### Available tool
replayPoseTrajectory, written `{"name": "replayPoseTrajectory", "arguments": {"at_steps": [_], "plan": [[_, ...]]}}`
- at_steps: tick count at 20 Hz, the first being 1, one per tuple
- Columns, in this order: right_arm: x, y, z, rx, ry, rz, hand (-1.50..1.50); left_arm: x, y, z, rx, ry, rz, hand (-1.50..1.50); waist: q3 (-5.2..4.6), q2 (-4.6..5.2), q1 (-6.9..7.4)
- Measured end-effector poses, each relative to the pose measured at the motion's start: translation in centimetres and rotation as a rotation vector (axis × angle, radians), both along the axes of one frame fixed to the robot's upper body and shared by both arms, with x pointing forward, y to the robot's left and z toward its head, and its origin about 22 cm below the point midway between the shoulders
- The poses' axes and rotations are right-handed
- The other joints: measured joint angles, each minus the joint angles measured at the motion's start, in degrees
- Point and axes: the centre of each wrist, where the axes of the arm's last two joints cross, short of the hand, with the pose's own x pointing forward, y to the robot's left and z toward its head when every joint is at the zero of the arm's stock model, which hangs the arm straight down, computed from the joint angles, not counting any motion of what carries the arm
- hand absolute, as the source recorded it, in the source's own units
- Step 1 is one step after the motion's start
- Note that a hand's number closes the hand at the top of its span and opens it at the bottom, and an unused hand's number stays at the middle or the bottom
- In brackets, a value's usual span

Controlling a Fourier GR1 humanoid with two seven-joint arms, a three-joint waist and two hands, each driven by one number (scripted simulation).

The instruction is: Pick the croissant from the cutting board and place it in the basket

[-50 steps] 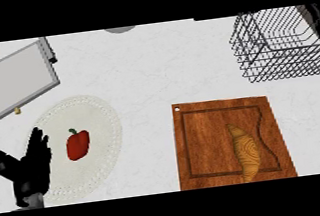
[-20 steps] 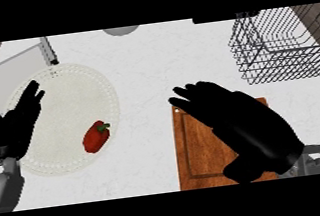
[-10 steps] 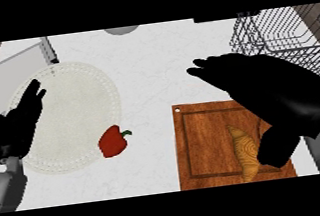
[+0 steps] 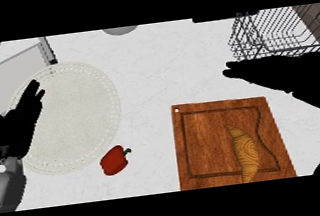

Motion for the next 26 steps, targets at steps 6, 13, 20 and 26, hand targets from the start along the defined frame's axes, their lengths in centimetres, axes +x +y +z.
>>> {"name": "replayPoseTrajectory", "arguments": {"at_steps": [6, 13, 20, 26], "plan": [[-2.4, -3.3, -1.5, 0.025, 0.001, -0.045, -1.50, 0.0, -1.0, 0.6, -0.006, 0.000, -0.013, 0.00, 0.10, 0.24, 0.53], [-3.0, -4.0, -5.8, 0.059, -0.011, -0.066, -1.50, -0.2, -0.2, 0.5, -0.010, -0.004, -0.026, 0.00, 0.18, 0.47, 1.13], [-2.6, -4.1, -11.7, 0.162, -0.032, -0.083, -1.50, 0.0, -0.4, 0.2, 0.002, -0.009, -0.027, 0.00, 0.20, 0.50, 1.18], [-1.5, -2.9, -17.4, 0.160, -0.014, -0.096, -1.50, 0.2, 0.1, 0.2, -0.002, -0.003, -0.030, 0.00, 0.15, 0.49, 1.19]]}}
